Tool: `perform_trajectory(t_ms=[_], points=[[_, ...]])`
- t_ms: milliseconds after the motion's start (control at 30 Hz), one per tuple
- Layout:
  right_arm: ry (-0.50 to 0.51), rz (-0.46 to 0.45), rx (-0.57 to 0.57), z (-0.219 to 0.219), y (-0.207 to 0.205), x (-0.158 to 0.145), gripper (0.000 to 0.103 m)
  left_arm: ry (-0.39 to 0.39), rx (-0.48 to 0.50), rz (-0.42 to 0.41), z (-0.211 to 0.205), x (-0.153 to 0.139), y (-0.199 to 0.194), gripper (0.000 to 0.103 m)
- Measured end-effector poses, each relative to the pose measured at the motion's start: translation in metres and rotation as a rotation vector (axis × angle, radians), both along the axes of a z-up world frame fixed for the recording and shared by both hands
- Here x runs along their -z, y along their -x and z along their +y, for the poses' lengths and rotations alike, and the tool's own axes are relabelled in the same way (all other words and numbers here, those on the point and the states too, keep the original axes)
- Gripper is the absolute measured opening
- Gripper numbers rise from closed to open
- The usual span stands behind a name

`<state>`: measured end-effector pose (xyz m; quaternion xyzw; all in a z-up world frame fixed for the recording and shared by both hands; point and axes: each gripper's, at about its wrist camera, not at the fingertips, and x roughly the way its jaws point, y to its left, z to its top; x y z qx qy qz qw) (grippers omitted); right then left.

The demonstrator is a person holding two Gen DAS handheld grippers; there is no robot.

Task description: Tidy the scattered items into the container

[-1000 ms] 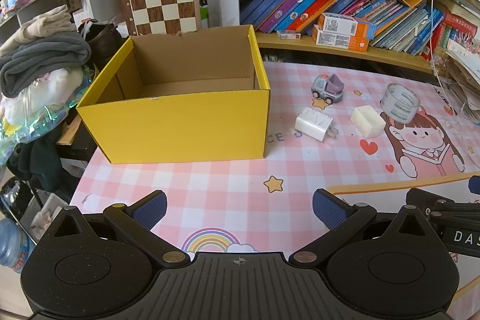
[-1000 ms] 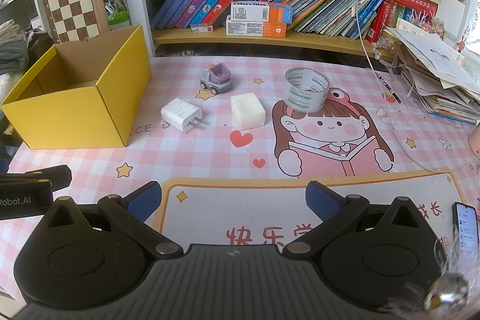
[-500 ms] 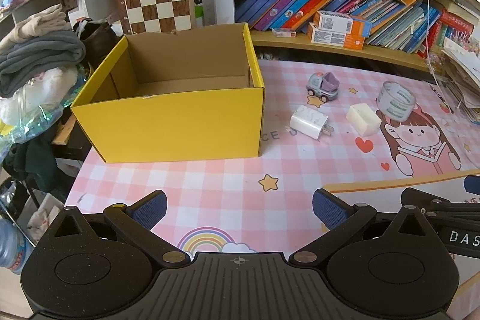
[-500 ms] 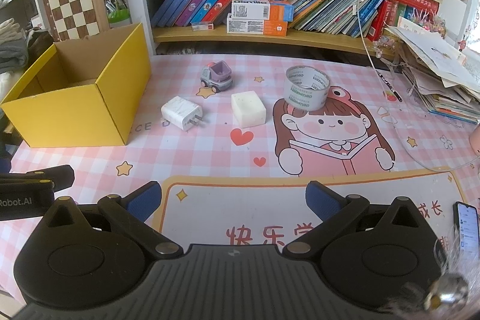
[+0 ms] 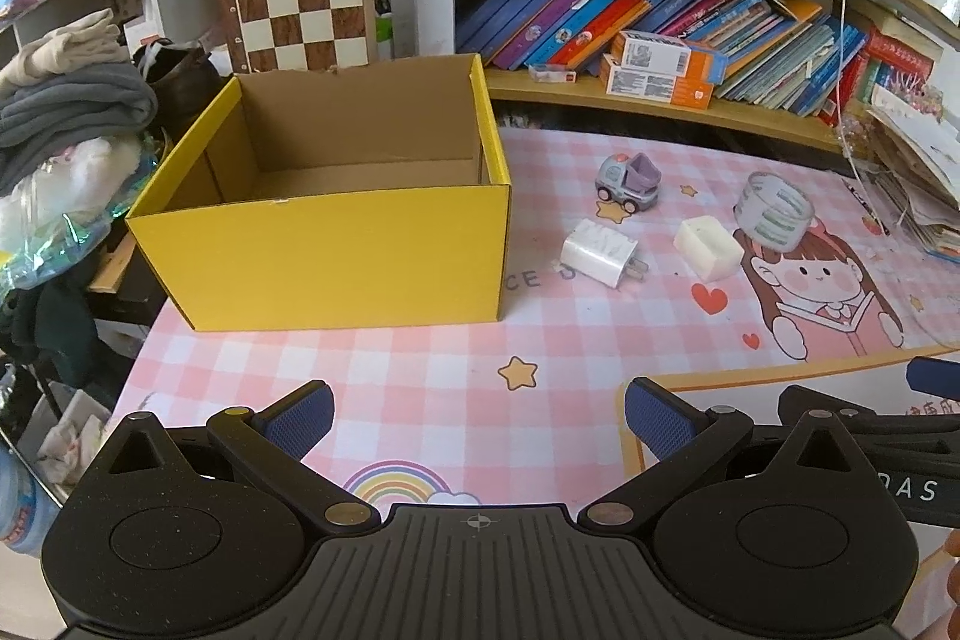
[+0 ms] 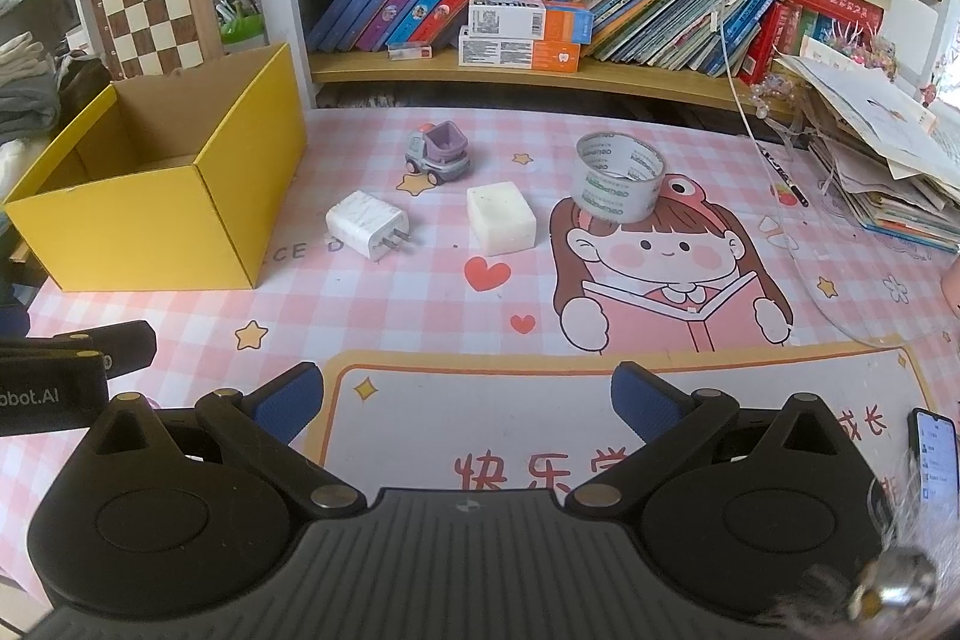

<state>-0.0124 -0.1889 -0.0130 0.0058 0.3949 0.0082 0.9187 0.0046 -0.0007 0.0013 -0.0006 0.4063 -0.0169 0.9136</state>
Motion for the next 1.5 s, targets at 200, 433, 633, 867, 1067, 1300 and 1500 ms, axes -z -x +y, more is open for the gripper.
perform_trajectory(t_ms=[200,433,633,867,1067,1300,1500], points=[[-0.002,-0.003,-0.004,0.000,-0.001,0.000,0.103,-0.001,0.000,0.004,-0.001,0.001,-0.002,0.103],[-0.035,-0.023,-0.009,-0.003,0.000,-0.002,0.103,-0.004,0.001,0.016,-0.001,0.003,-0.003,0.103],[-0.049,-0.012,-0.022,-0.004,-0.003,0.000,0.103,-0.018,0.010,0.017,-0.004,0.004,-0.004,0.103],[-0.072,-0.012,-0.032,-0.010,-0.004,0.000,0.102,-0.042,0.025,0.005,-0.011,0.002,-0.005,0.103],[-0.075,-0.012,-0.026,-0.017,-0.006,0.000,0.102,-0.042,0.034,-0.009,-0.017,0.001,-0.005,0.103],[-0.075,0.006,-0.022,-0.026,-0.007,0.005,0.099,-0.007,0.055,-0.013,-0.023,0.002,-0.005,0.103],[-0.082,0.024,-0.034,-0.033,-0.008,0.010,0.095,0.010,0.082,-0.018,-0.033,0.003,-0.005,0.103]])
